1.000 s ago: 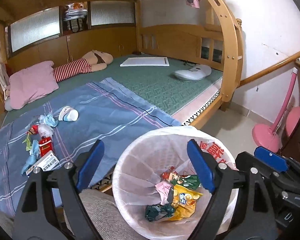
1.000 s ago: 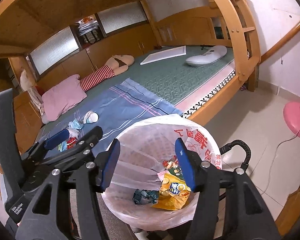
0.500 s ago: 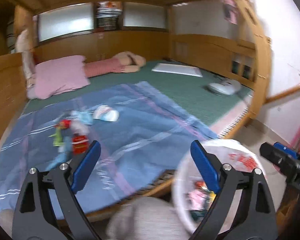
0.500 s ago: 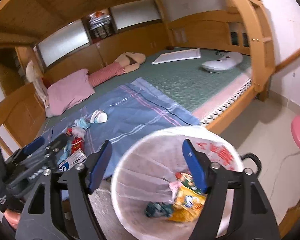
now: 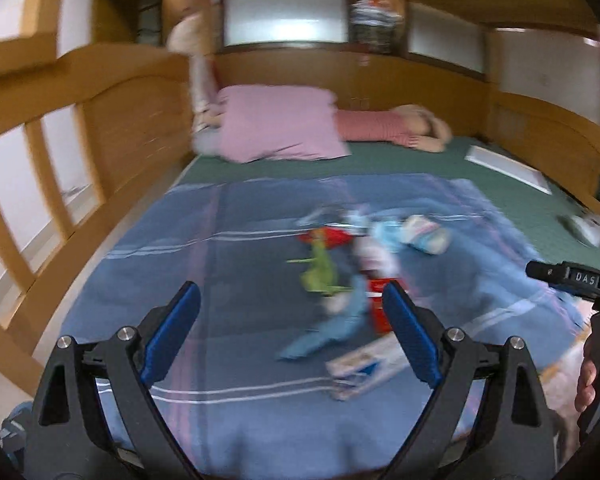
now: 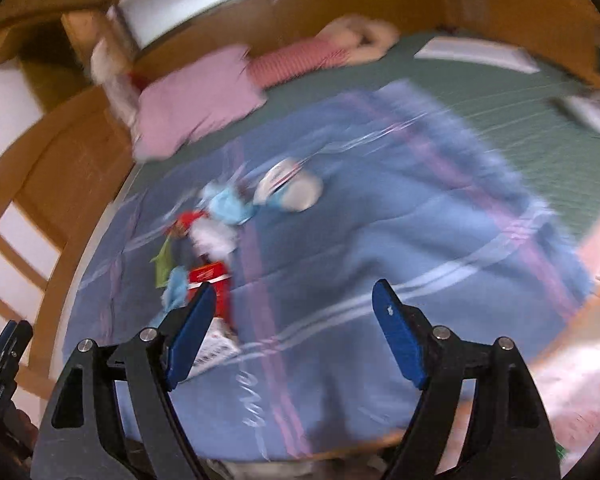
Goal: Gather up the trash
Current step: 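Move back to the bed and grasp the white medicine box with the right gripper, then lift the white medicine box with the right gripper while the left gripper grasps the blue cloth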
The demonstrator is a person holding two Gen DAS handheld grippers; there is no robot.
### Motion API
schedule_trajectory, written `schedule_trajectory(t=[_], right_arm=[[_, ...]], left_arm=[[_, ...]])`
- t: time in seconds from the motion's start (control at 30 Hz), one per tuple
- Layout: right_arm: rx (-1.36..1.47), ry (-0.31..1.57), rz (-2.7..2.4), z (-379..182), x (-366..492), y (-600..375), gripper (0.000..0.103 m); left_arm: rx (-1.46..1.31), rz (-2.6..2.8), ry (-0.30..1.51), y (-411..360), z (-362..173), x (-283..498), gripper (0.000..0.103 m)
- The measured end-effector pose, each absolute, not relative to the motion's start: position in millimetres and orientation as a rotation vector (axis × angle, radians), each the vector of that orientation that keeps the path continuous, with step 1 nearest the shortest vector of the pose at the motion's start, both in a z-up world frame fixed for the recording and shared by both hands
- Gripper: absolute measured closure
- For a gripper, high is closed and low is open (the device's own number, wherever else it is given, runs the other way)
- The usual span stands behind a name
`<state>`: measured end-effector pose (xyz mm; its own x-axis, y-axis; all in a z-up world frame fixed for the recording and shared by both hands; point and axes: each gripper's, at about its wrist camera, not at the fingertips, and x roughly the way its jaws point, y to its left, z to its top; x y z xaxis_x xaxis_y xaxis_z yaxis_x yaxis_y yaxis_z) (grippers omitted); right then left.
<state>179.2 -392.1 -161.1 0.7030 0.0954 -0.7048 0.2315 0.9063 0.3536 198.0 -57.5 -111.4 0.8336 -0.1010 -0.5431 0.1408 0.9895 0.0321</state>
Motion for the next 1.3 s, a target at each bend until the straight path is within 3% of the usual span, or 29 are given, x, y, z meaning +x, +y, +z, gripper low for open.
schedule_trajectory(t=[0.3, 0.67, 1.0, 1.3], right_arm=[[0.528, 1.133, 0.117, -227.7, 238.5, -313.0, 0.024], [0.901, 1.237, -0.145, -252.4, 239.5, -266.9, 0.022], [0.714, 1.350, -0.335, -271.4, 273.7, -211.6, 0.018], [0.698, 1.345, -0.292, -265.6, 245.2, -228.0, 0.054]], left_arm=[[0.045, -0.007, 0.599, 3.1, -131.0, 225.3, 0.011], [-0.012, 0.047, 0.582, 44.3, -142.0, 235.5, 0.011], [-0.121, 0.101, 0.584, 102.2, -143.8, 225.5, 0.011], [-0.165, 0.099, 0.594, 114.5, -146.9, 223.6, 0.011]])
